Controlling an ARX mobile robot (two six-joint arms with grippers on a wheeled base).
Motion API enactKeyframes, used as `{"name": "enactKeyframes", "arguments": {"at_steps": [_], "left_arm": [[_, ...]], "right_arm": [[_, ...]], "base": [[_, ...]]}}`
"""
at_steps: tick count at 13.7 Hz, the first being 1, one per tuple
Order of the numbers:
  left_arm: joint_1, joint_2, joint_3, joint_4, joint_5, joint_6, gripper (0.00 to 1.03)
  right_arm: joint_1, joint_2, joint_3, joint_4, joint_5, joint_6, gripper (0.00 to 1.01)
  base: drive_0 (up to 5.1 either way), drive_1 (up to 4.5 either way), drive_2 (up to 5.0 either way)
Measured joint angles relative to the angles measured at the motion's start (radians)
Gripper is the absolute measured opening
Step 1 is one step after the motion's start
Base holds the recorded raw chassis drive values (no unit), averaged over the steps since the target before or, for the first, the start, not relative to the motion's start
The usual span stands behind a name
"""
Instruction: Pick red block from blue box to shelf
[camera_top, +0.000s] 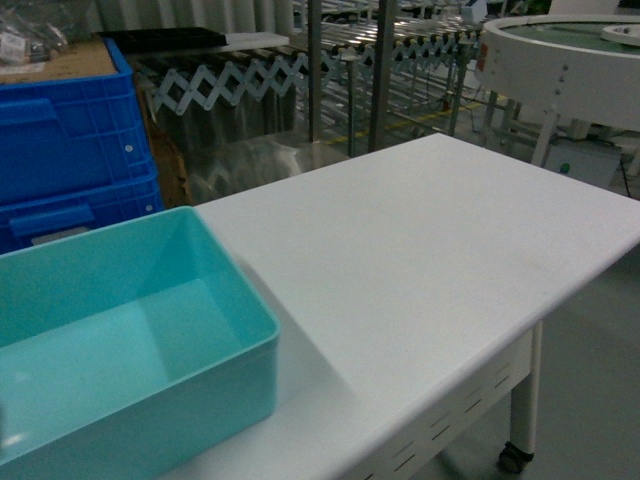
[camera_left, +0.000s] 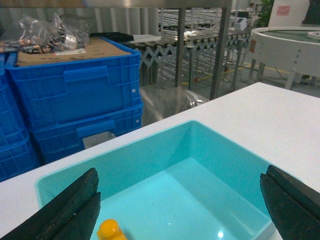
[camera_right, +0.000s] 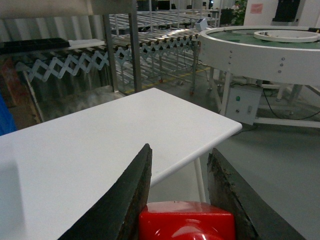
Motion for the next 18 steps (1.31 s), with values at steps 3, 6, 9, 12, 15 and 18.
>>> {"name": "enactKeyframes", "arguments": {"at_steps": [3,6,9,12,15,18], "left_arm": [[0.000,0.000,0.000,0.000,0.000,0.000,0.98],[0.000,0.000,0.000,0.000,0.000,0.000,0.98],[0.000,0.000,0.000,0.000,0.000,0.000,0.98],[0.000,0.000,0.000,0.000,0.000,0.000,0.98],[-0.001,0.000,0.000,0.000,0.000,0.000,0.98],[-0.001,0.000,0.000,0.000,0.000,0.000,0.98]], "right_arm": [[0.000,0.000,0.000,0.000,0.000,0.000,0.28],[0.000,0.000,0.000,0.000,0.000,0.000,0.28],[0.000,0.000,0.000,0.000,0.000,0.000,0.28],[0.000,0.000,0.000,0.000,0.000,0.000,0.28],[0.000,0.000,0.000,0.000,0.000,0.000,0.28],[0.000,0.000,0.000,0.000,0.000,0.000,0.28]], "base": [[-1.7,-1.67,-1.7],[-1.7,-1.70,-1.7],[-1.8,-1.84,-1.8],[-1.9,-1.91,-1.9],[-1.7,-1.69,-1.7],[-1.5,-1.55,-1.5]]}}
